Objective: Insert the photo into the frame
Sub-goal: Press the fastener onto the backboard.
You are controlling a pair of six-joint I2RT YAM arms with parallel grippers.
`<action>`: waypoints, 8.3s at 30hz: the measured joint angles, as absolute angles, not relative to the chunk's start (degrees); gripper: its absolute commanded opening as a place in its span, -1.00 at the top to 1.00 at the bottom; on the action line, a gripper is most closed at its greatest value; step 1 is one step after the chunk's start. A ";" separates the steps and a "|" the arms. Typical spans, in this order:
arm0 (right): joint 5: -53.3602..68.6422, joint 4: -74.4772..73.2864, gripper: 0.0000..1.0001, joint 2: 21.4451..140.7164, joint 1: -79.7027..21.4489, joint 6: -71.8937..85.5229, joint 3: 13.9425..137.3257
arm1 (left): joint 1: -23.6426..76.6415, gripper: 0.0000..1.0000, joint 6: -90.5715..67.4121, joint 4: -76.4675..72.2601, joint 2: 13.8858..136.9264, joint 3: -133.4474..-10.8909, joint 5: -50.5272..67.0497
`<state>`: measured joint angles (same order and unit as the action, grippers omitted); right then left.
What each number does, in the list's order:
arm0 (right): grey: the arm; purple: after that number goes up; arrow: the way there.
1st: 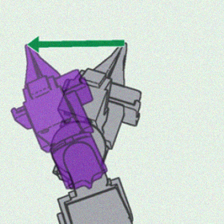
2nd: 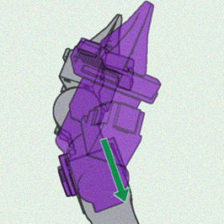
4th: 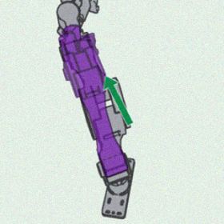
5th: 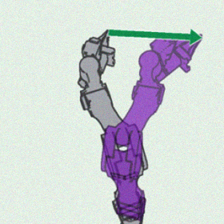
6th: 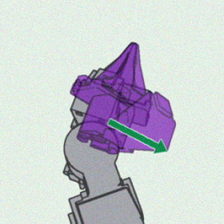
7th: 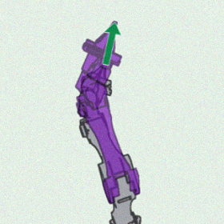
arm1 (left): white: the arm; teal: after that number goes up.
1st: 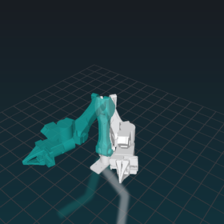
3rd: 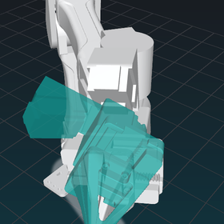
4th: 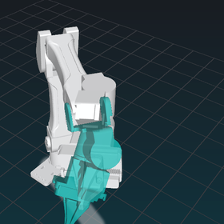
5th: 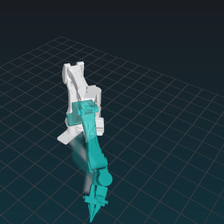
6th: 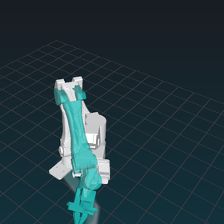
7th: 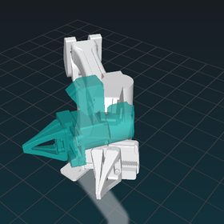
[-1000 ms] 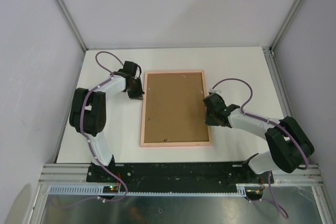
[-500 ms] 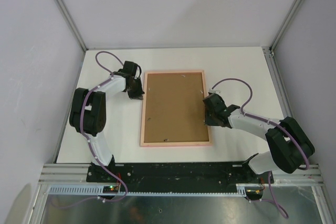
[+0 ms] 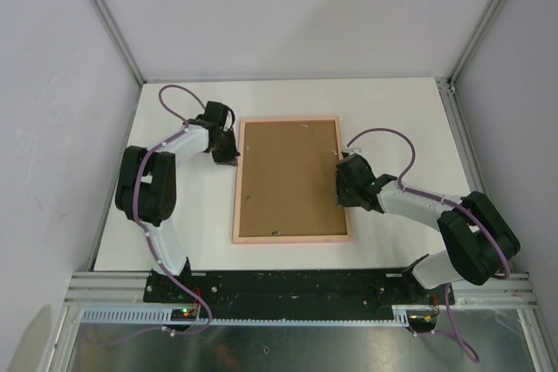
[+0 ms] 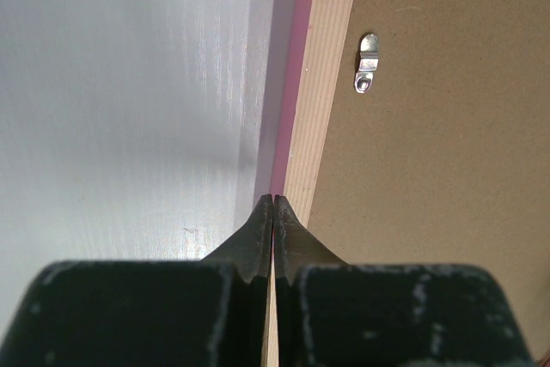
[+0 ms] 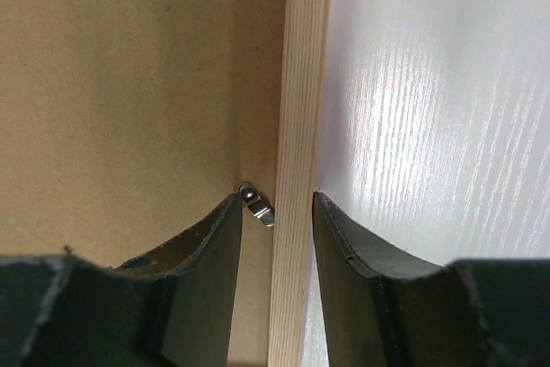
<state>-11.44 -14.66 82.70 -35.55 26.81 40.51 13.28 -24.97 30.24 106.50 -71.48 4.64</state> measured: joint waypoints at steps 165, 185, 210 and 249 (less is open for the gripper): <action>-10.31 -10.85 1.00 87.15 -35.79 24.47 43.53 | 17.12 0.20 -36.27 31.31 91.35 -54.17 -1.21; -10.11 -10.79 0.68 87.02 -35.83 24.86 43.53 | 17.89 0.37 -30.92 31.66 103.85 -67.37 -8.56; -10.09 -11.94 0.62 88.33 -37.04 24.32 44.91 | 18.76 1.00 -25.21 30.96 104.01 -67.53 -10.24; -19.22 -5.30 -0.17 101.71 -28.25 22.26 60.47 | 24.53 1.00 -15.79 31.53 100.07 -63.35 -3.16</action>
